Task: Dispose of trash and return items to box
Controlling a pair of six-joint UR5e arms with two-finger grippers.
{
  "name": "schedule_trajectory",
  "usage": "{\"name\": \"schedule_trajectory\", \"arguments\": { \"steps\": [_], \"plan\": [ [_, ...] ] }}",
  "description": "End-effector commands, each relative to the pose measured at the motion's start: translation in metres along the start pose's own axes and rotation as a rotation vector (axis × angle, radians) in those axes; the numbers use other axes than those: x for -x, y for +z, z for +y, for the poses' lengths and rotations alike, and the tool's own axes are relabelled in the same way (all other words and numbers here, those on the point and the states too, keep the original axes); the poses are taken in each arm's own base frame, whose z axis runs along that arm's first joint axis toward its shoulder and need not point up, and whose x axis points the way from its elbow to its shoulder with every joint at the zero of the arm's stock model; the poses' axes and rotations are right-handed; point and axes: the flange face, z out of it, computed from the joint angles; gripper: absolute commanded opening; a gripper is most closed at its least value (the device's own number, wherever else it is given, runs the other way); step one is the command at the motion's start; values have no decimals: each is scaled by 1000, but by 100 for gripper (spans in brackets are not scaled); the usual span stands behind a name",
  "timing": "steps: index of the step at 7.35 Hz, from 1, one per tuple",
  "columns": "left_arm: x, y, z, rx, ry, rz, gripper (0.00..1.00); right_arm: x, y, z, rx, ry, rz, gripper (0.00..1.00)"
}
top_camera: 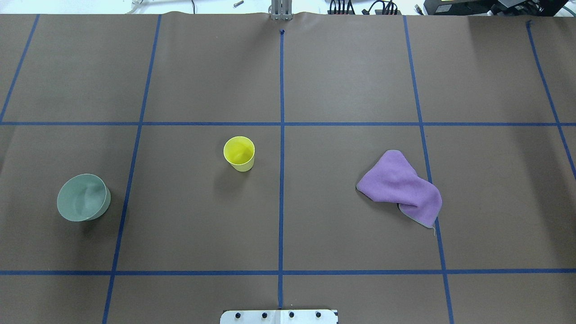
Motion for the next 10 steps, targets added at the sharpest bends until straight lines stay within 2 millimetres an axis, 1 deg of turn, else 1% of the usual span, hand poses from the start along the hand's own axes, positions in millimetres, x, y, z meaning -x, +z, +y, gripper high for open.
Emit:
{"name": "schedule_trajectory", "arguments": {
  "steps": [1, 4, 5, 6, 7, 8, 9, 10],
  "plan": [
    [5, 4, -2, -2, 4, -39, 98, 4, -4, -2, -8, -3, -2, 100],
    [-2, 1, -10, -10, 22, -38, 98, 12, -9, -4, -13, -8, -26, 100],
    [-8, 0, -16, -10, 20, -37, 98, 14, -9, -4, -12, -7, -52, 100],
    [-16, -2, -17, -16, 27, -30, 98, 17, -11, -6, -17, -10, -60, 100],
    [-23, 0, -18, -16, -9, -21, 98, 16, -11, -6, -21, -16, -57, 100],
    [-52, 11, -19, -29, 0, -2, 98, 15, -9, -4, -18, -15, -51, 100],
    [-90, 17, -16, -15, -21, 43, 98, 16, -10, -5, -20, -15, -52, 100],
    [-122, 22, -13, 9, -44, 76, 98, 27, -16, -7, -32, -36, -46, 100]
  ]
}}
